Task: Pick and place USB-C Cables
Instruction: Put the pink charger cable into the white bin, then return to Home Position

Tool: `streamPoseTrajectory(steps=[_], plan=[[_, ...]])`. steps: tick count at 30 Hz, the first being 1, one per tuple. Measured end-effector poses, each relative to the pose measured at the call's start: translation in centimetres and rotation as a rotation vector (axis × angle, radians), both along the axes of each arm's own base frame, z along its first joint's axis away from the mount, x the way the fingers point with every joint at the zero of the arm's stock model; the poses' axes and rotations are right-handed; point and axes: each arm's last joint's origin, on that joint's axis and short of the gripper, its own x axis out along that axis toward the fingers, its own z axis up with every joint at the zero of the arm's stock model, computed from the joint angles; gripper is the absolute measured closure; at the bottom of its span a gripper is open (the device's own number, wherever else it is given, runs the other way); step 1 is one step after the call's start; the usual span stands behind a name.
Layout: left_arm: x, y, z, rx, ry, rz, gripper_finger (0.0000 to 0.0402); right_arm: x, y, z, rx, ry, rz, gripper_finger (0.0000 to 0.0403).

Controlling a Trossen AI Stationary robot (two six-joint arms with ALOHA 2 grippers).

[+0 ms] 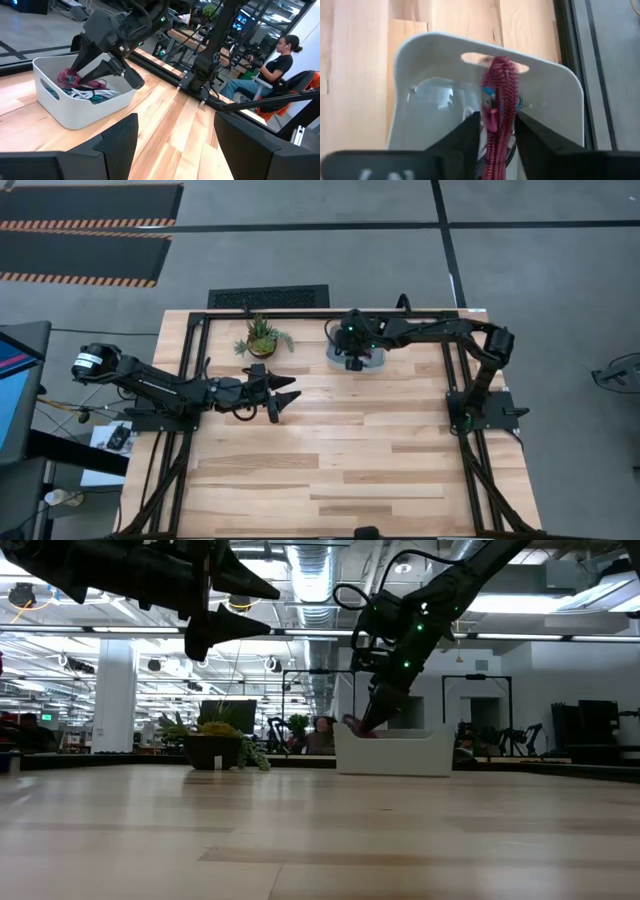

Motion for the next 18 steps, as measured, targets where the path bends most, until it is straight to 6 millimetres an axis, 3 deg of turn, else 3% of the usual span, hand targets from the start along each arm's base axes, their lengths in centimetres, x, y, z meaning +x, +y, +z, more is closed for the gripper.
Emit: streamPoseTrajectory(steps=[5, 7, 13, 18], plan=[[0.0, 0.0, 0.0, 0.001, 0.001, 0.0, 0.0153, 0.0, 0.1, 0.0, 0.001, 0.005, -0.003, 0.0195], [-0.2, 0.0, 0.2, 0.001, 0.006, -0.001, 0.0153, -0.2, 0.1, 0.9, -0.001, -0.002, -0.004, 0.0168], [-2.5, 0.4, 2.5, 0.001, -0.026, 0.006, 0.0153, -1.1, 0.9, 8.0, -0.073, -0.176, 0.0, 0.0138], [-5.9, 1.0, 4.6, 0.016, -0.054, 0.03, 0.0153, -3.8, 2.9, 15.3, -0.071, -0.441, -0.003, 0.0138]])
